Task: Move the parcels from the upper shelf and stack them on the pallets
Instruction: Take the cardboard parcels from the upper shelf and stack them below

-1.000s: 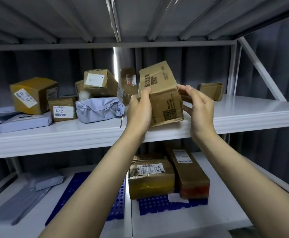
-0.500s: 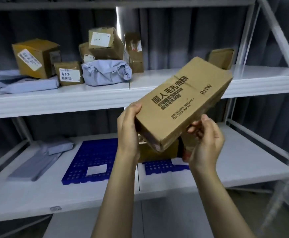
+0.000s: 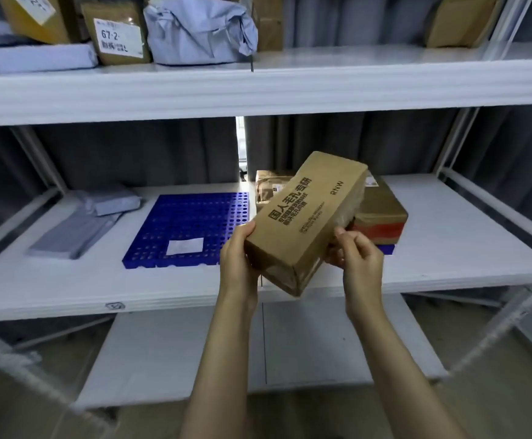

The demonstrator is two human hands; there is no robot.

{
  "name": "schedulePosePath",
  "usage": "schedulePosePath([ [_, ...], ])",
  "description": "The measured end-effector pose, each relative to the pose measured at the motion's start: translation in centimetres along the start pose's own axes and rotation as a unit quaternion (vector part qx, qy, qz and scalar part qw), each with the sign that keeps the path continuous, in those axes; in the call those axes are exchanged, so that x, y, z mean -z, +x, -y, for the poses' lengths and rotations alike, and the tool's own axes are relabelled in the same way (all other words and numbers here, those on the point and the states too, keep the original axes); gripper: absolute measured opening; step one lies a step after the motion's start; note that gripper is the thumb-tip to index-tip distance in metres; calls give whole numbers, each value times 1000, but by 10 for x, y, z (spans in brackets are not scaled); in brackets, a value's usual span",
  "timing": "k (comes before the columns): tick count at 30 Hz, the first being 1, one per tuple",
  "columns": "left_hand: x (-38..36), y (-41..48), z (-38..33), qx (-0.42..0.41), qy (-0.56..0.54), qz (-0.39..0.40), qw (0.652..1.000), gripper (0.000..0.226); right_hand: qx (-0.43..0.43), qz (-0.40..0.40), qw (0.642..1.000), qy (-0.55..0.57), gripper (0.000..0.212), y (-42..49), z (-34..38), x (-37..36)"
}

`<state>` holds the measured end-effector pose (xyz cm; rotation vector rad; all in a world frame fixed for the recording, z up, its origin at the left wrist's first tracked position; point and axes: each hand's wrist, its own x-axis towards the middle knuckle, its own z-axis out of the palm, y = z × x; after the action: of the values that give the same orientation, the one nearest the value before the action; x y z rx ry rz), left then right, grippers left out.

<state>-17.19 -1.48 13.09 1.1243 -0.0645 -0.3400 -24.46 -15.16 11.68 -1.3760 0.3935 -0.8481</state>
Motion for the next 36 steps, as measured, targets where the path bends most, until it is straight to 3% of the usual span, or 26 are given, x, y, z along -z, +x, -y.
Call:
schedulePosePath([
  [5,9,6,24,125,-158,-33,979,42,-77,13,995,-65,12,0,-10,0],
  [9,18,9,37,204,-288,1,936,46,-155,33,985,-69,30,1,-11,0],
  [15,20,13,44,237,-259,36,936,48,-242,144,959,-24,40,-3,-10,-3],
  [25,21,14,46,179,-23,-39,983,27,-184,147,972,-19,83,-4,-21,-5],
  [28,21,15,44,151,-17,-18,988,46,-136,140,979,-50,87,-5,-21,-10],
  [31,28,15,45,122,-19,50,991,70,-84,159,980,-81,93,-5,-19,-12],
  [33,32,13,47,129,-46,100,986,66,-67,179,979,-68,87,-6,-17,-13],
  [36,37,11,50,187,-178,135,956,65,-49,189,979,-59,80,-6,-15,-12],
])
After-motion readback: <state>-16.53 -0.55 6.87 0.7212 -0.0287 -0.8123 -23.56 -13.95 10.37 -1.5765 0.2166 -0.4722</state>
